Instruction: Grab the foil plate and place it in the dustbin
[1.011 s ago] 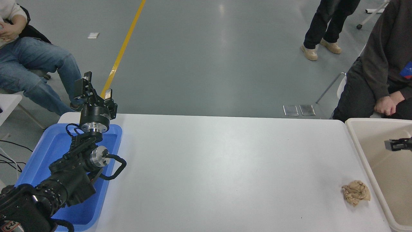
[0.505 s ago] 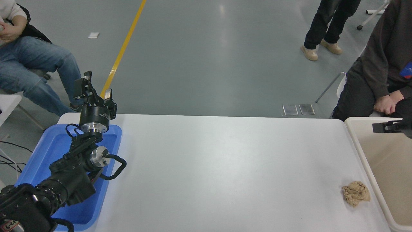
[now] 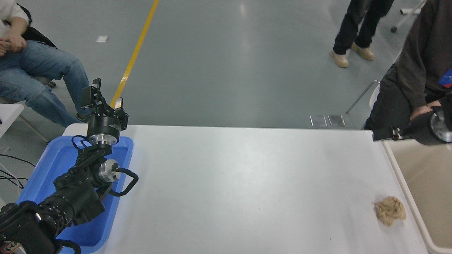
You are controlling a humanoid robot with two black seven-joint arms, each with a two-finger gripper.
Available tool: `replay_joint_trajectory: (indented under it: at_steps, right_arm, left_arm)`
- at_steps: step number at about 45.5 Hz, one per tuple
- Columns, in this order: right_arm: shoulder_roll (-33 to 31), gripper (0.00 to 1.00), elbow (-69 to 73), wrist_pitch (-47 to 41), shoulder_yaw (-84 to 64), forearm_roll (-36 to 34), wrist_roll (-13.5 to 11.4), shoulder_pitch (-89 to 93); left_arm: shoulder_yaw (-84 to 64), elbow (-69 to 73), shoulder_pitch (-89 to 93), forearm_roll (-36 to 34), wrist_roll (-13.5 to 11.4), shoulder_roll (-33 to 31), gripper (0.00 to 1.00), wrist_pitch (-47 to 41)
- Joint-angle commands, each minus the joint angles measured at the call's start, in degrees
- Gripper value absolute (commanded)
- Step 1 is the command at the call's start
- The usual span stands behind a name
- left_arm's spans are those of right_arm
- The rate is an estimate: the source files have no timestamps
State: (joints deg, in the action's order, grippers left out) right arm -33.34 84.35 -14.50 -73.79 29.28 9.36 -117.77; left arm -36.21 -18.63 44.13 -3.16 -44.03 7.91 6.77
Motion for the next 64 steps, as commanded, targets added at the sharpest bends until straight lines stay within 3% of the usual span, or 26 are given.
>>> replay_joint_trajectory:
  at_steps: [1, 11, 21, 64]
  right_arm:
    - [7.2, 1.00, 7.1, -6.2, -1.2, -7.3, 0.8, -8.7]
    - [11.6, 1.00, 7.2, -9.6, 1.2, -11.0, 1.0, -10.2]
    - [15.6, 1.00, 7.1, -14.3, 5.9, -19.0, 1.0, -12.7]
    - [20.6, 1.00, 6.4, -17.2, 6.4, -20.7, 0.6, -15.7]
  left_arm:
    - [0.0, 0.0, 0.0, 0.0, 0.0, 0.0, 1.00, 0.0]
    - [0.0, 0.0, 0.0, 0.0, 0.0, 0.0, 1.00, 0.0]
    - [0.1, 0.0, -0.1, 0.0, -0.1, 0.0, 1.00, 0.0]
    - [0.1, 0.0, -0.1, 0.0, -0.1, 0.0, 1.00, 0.0]
